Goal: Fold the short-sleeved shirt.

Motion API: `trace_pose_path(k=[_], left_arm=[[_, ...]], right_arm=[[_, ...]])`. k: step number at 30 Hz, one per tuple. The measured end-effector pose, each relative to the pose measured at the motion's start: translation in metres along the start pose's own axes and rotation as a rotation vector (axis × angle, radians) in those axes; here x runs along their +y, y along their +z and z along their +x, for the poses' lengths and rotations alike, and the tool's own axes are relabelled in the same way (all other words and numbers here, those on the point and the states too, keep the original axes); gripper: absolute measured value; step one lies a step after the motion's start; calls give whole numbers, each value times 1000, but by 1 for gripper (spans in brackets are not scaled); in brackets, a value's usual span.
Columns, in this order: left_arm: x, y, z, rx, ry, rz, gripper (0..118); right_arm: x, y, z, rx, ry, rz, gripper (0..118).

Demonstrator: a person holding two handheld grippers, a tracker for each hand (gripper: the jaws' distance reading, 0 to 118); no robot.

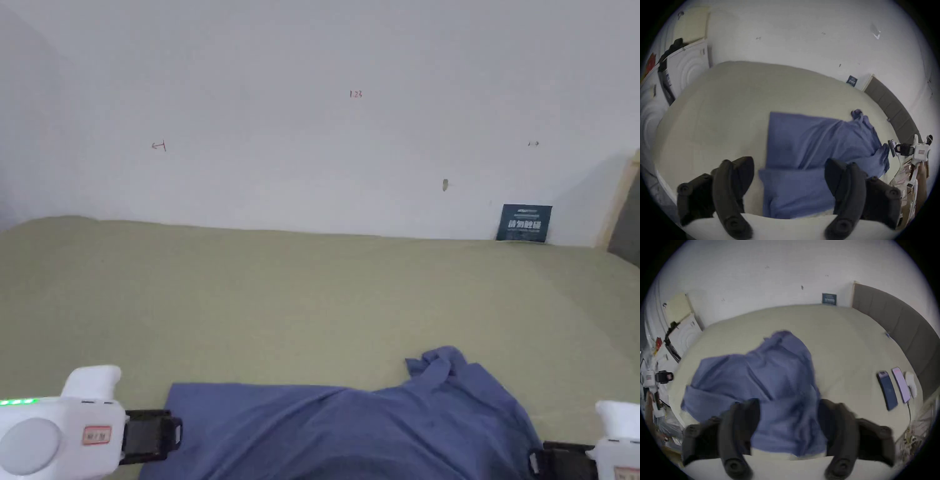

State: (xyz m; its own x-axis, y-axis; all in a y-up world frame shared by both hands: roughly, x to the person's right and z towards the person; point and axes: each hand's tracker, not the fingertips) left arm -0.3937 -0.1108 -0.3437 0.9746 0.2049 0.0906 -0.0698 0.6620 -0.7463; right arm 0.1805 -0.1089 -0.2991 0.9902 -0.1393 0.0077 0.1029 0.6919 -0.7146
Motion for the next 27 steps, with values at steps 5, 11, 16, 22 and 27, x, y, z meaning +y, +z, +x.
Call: trace_pose_path(k=[5, 11, 16, 22, 27], left_arm=[[48, -52, 12, 18, 22, 37, 0], [78, -114, 9, 47, -9, -27, 0], [97, -160, -10, 162, -19, -147, 0], [107, -198, -12, 136, -23, -243, 21], [95, -227, -12, 120, 12, -315, 112]], right_arm=[[42, -38, -31, -18, 106, -1, 0], [76, -86, -41, -12, 139, -1, 0], [101, -122, -25, -6, 103, -20, 0], [123, -148, 2, -57, 94, -53, 0], [145, -161, 31, -62, 12, -88, 0]])
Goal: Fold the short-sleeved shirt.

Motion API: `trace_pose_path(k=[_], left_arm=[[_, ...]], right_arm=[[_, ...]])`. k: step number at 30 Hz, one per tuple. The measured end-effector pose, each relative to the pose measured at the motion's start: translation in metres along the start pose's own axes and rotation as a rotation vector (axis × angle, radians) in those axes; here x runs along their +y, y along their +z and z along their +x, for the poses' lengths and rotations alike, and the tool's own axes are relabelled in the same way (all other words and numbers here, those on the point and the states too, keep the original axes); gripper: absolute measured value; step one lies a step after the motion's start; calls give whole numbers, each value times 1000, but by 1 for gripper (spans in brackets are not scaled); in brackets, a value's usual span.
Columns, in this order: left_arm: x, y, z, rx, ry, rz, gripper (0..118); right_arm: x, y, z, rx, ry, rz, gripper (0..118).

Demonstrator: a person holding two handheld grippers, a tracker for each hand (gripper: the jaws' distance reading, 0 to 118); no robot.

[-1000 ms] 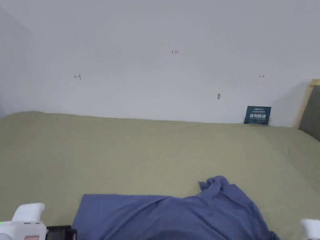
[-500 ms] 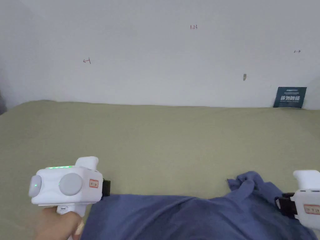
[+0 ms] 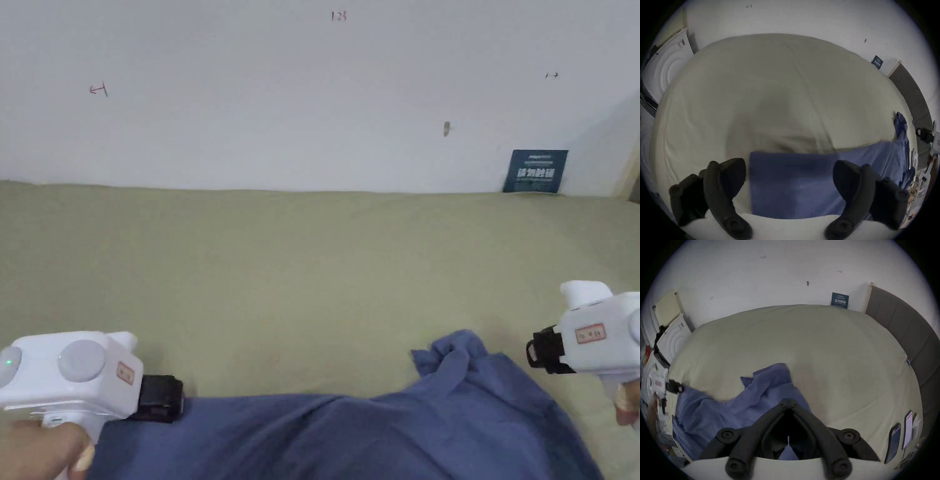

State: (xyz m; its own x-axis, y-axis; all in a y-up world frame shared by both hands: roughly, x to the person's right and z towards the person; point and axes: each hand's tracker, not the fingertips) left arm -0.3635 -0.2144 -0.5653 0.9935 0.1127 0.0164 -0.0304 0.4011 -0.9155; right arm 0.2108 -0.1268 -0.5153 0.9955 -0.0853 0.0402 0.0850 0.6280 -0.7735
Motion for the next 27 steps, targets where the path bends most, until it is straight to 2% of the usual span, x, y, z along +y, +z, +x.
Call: trace_pose_path(k=[1, 2, 3, 5, 6, 7, 8, 11, 12, 13, 14, 15, 16, 21, 27], left_arm=[[-4, -6, 0, -22, 6, -40, 104], [-7, -1, 2, 66, -32, 8, 99], [-9, 2, 4, 75, -48, 45, 93], [-9, 11, 1, 70, -35, 39, 75], [-9, 18, -2, 96, -51, 53, 57], [-11, 24, -2, 66, -59, 60, 25], [-11, 26, -5, 1, -56, 54, 9], [-12, 29, -11, -59, 17, 36, 8], [-13, 29, -11, -39, 16, 42, 8], [-14, 30, -10, -37, 15, 48, 8], [-16, 32, -9, -39, 19, 54, 8], [-16, 31, -7, -35, 22, 59, 8], [-17, 34, -5, -32, 18, 61, 8], [-18, 62, 3, -37, -36, 91, 8], [-31, 113, -1, -80, -53, 159, 8]], right_arm=[[5, -3, 6, 2, -17, -14, 1], [9, -9, 10, 2, -29, -32, 6], [12, -13, 13, -2, -23, -52, 21], [16, -25, 17, -21, 6, -118, 87], [17, -34, 16, -29, 30, -145, 108], [16, -39, 16, -11, 50, -172, 111], [15, -44, 16, 29, 66, -176, 106], [7, -69, 13, 21, 71, -213, 102], [4, -74, 13, 15, 72, -225, 99], [-1, -78, 11, 2, 70, -242, 81], [-4, -82, 10, -5, 67, -267, 48], [-6, -81, 8, -19, 67, -277, 5], [-10, -77, 5, -27, 72, -273, 0], [-13, -40, -4, -3, 71, -172, 0], [-17, 34, -7, 73, 58, -65, 0]])
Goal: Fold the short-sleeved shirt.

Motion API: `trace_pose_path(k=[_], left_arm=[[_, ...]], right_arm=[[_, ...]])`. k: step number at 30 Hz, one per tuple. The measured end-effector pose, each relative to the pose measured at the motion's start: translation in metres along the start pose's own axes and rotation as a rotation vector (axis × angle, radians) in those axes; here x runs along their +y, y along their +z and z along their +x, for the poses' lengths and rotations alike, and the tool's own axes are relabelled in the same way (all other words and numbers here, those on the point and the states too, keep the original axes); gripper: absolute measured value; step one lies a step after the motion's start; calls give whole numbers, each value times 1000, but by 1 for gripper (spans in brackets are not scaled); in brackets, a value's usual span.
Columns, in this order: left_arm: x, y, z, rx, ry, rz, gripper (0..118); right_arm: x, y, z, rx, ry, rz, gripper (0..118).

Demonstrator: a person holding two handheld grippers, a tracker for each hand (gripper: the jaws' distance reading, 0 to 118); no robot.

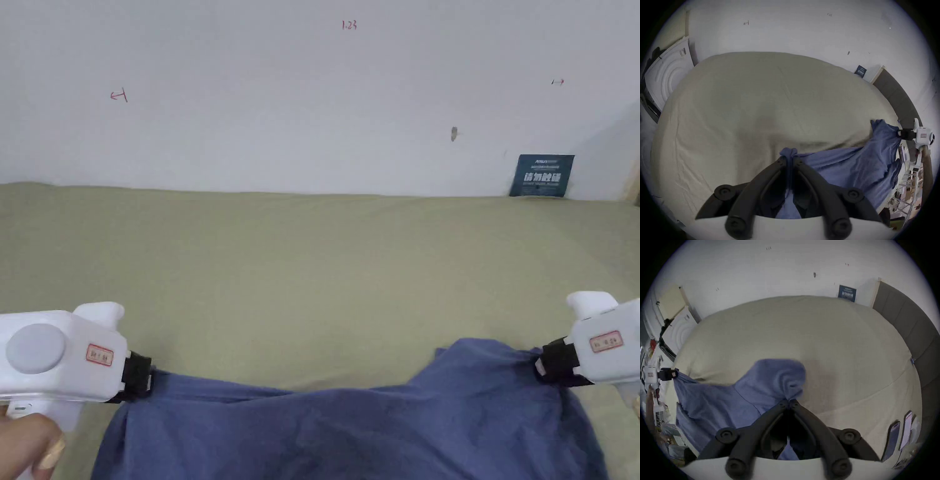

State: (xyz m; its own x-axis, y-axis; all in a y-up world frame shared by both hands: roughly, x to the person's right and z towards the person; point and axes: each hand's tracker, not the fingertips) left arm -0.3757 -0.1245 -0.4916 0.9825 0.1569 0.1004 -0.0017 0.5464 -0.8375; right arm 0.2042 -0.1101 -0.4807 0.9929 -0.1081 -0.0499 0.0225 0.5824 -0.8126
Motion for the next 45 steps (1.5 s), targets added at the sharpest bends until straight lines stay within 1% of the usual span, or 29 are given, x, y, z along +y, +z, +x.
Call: trace_pose_path(k=[3, 6, 10, 13, 14, 17, 20, 22, 23, 26, 27, 28, 29, 30, 31, 32, 33, 34, 36, 37, 38, 39, 40, 41, 42, 43, 45], left_arm=[[-9, 28, -2, -8, -8, 32, 8], [-25, 55, -5, -21, -2, 60, 8], [-60, 81, -8, -22, -22, 76, 8], [-95, 89, -15, -36, 1, 71, 8], [-108, 90, -17, -47, 19, 53, 8], [-151, 86, -25, -53, 60, 16, 8], [-194, 76, -31, -67, 101, -45, 8], [-215, 66, -35, -52, 121, -97, 8], [-224, 61, -37, -48, 124, -103, 8], [-226, 52, -46, -61, 139, -72, 8], [-222, 53, -45, -61, 137, -68, 11], [-216, 57, -41, -66, 126, -67, 11], [-209, 61, -38, -67, 105, -75, 14], [-203, 65, -36, -53, 92, -73, 26], [-195, 69, -35, -37, 62, -70, 69], [-190, 76, -32, -39, 48, -56, 97], [-184, 83, -31, -50, 41, -25, 108], [-174, 91, -30, -66, 41, 8, 107], [-161, 108, -21, -82, 55, 25, 106], [-155, 113, -18, -92, 58, 45, 103], [-149, 116, -15, -113, 44, 83, 94], [-144, 117, -12, -117, 27, 109, 75], [-140, 119, -7, -106, 10, 127, 31], [-136, 116, -3, -94, 3, 127, 0], [-133, 114, -3, -88, 2, 119, 0], [-130, 110, -6, -113, 13, 120, 0], [-128, 99, -14, -260, 61, 72, 0]], right_arm=[[-10, 37, -3, -1, 11, 31, 0], [-28, 73, -2, 8, 5, 70, 0], [-66, 109, 6, 25, -9, 86, 0], [-106, 121, 15, 25, -29, 66, 0], [-123, 121, 18, 27, -50, 42, 0], [-168, 116, 24, 26, -75, -9, 0], [-206, 102, 31, 24, -127, -90, 0], [-224, 92, 34, 6, -133, -123, 0], [-229, 81, 43, -3, -138, -130, 0], [-233, 73, 45, -10, -164, -122, 1], [-230, 72, 43, -12, -171, -118, 4], [-225, 74, 40, -13, -163, -119, 4], [-219, 76, 38, -15, -143, -133, 7], [-214, 81, 35, -26, -119, -144, 18], [-207, 87, 28, -60, -85, -138, 53], [-201, 92, 24, -82, -58, -130, 81], [-196, 99, 22, -92, -45, -106, 94], [-188, 106, 18, -85, -38, -71, 89], [-175, 115, 8, -92, -39, -38, 88], [-169, 119, 3, -93, -41, -14, 86], [-163, 121, -2, -83, -46, 9, 79], [-158, 125, -6, -64, -52, 34, 64], [-154, 125, -10, -37, -54, 56, 28], [-151, 124, -13, -26, -55, 74, 0], [-150, 122, -16, -23, -54, 83, 0], [-150, 122, -19, -42, -63, 98, 0], [-151, 119, -20, -6, -73, 93, 0]])
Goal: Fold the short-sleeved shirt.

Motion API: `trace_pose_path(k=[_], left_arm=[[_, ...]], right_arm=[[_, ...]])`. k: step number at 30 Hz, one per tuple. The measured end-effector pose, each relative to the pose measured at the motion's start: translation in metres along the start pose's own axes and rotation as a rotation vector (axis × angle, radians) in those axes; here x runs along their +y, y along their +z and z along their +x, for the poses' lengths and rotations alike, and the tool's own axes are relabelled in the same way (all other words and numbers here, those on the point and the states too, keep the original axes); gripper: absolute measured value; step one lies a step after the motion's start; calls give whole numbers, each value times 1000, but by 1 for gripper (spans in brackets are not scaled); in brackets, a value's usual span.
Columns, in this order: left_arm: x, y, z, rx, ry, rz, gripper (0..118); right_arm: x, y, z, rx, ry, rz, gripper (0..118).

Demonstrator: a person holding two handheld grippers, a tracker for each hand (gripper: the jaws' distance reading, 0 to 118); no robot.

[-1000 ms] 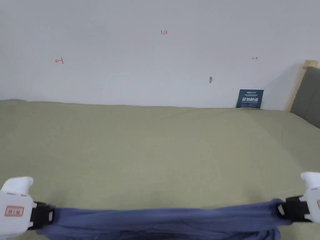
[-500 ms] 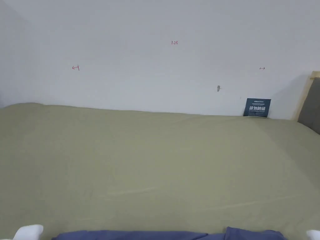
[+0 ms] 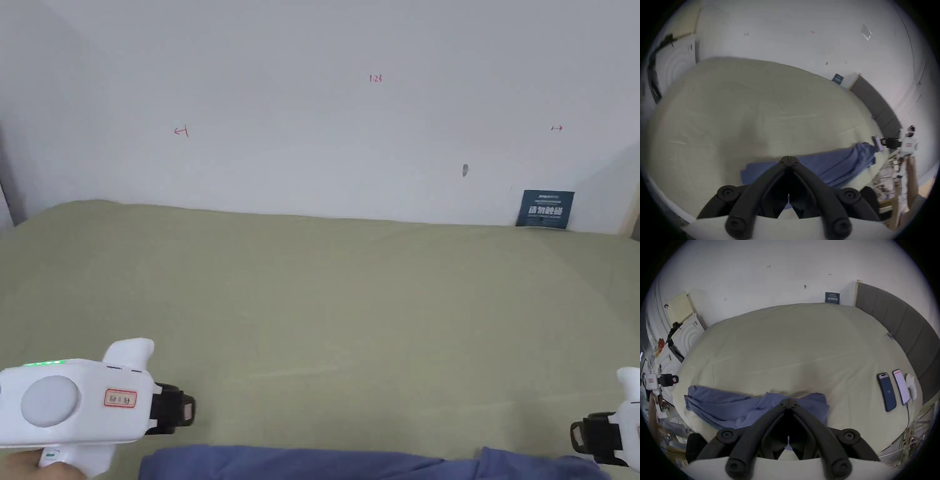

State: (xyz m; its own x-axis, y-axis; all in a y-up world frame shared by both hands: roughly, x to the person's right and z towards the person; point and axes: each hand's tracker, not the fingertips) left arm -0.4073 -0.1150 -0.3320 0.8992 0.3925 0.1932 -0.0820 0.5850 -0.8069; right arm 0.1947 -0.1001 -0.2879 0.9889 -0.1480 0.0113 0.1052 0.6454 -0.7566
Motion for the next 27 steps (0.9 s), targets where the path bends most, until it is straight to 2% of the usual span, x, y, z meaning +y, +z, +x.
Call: trace_pose_path(k=[3, 7, 9, 10, 12, 13, 14, 15, 18, 19, 21, 22, 23, 24, 25, 26, 27], left_arm=[[-5, -4, -28, -108, 41, -12, 0], [-24, -8, -84, -238, 279, -83, 0], [-33, -10, -105, -276, 329, -120, 1], [-38, -9, -112, -266, 316, -110, 20], [-49, -9, -112, -260, 335, -133, 102], [-55, -12, -117, -256, 351, -142, 102], [-62, -18, -120, -257, 365, -170, 114], [-67, -19, -118, -261, 381, -182, 118], [-83, -43, -120, -299, 447, -188, 116], [-90, -52, -115, -323, 441, -189, 116], [-88, -47, -99, -326, 370, -83, 116], [-87, -48, -93, -337, 368, -79, 114], [-88, -50, -89, -354, 402, -95, 107], [-89, -52, -85, -416, 446, -102, 83], [-91, -57, -76, -446, 476, -114, 19], [-89, -62, -67, -388, 445, -124, 10], [-81, -64, -76, -302, 400, -137, 10]], right_arm=[[-5, 0, -10, 31, -16, 0, 0], [-10, 2, -18, 40, 0, -1, 0], [-11, 2, -18, 47, 9, -8, 0], [-10, 1, -20, 46, 11, -9, 0], [-9, 2, -20, 45, 13, -10, 0], [-10, 3, -20, 47, 11, -8, 0], [-7, 2, -21, 52, 7, -8, 0], [-7, 3, -22, 56, 7, -8, 0], [-7, 2, -23, 66, 12, -6, 0], [-7, 2, -24, 65, 12, -7, 0], [-8, 2, -25, 68, 9, -9, 0], [-7, 0, -24, 73, 8, -11, 0], [-8, -1, -24, 73, 6, -14, 0], [-9, -2, -25, 73, 7, -18, 0], [-10, -3, -26, 74, 10, -22, 0], [-10, -4, -26, 75, 11, -24, 0], [-11, -5, -25, 78, 11, -25, 0]])
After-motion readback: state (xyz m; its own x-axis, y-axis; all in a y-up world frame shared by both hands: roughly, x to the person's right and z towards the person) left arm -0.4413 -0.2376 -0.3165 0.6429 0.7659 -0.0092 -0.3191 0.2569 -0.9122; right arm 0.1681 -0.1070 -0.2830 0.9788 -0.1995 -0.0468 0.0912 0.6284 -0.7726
